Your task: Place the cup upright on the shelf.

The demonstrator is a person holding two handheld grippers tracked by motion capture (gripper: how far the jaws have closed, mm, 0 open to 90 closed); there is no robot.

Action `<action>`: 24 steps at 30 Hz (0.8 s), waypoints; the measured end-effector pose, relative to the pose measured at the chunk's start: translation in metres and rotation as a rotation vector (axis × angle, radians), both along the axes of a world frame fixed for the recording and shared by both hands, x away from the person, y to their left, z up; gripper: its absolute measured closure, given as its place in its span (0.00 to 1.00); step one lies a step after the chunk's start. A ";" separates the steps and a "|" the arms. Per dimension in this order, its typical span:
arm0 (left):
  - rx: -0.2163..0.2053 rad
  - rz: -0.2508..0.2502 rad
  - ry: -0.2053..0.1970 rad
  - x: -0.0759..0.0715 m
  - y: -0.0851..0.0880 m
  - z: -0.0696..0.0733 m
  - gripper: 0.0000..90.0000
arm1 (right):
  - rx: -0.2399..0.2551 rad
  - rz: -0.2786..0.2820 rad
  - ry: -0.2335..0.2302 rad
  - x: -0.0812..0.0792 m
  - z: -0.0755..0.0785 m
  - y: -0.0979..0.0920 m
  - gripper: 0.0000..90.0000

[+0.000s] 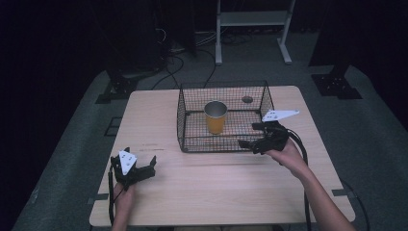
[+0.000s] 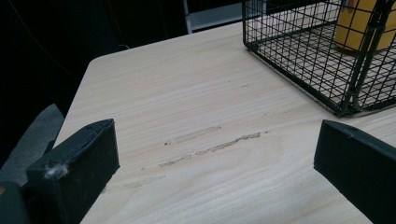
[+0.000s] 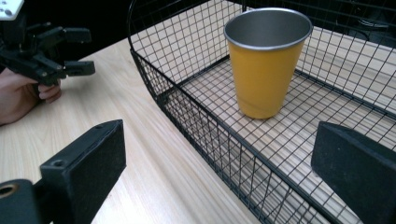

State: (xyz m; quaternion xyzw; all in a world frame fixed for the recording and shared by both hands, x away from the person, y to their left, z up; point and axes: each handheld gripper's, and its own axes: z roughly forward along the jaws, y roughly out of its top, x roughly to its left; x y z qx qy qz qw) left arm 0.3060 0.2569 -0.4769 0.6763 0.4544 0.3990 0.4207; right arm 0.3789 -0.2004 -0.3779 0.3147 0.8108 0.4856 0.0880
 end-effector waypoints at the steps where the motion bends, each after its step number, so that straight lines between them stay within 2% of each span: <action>1: 0.000 0.000 0.000 0.000 0.000 0.000 0.00 | -0.003 -0.001 0.001 -0.001 -0.001 0.000 0.03; 14: 0.002 0.001 0.000 0.000 0.000 0.000 0.00 | 0.000 -0.006 0.013 -0.012 -0.010 -0.009 0.03; 24: 0.003 0.001 0.001 0.000 0.000 0.000 0.00 | 0.004 -0.012 0.005 -0.021 -0.016 -0.015 0.03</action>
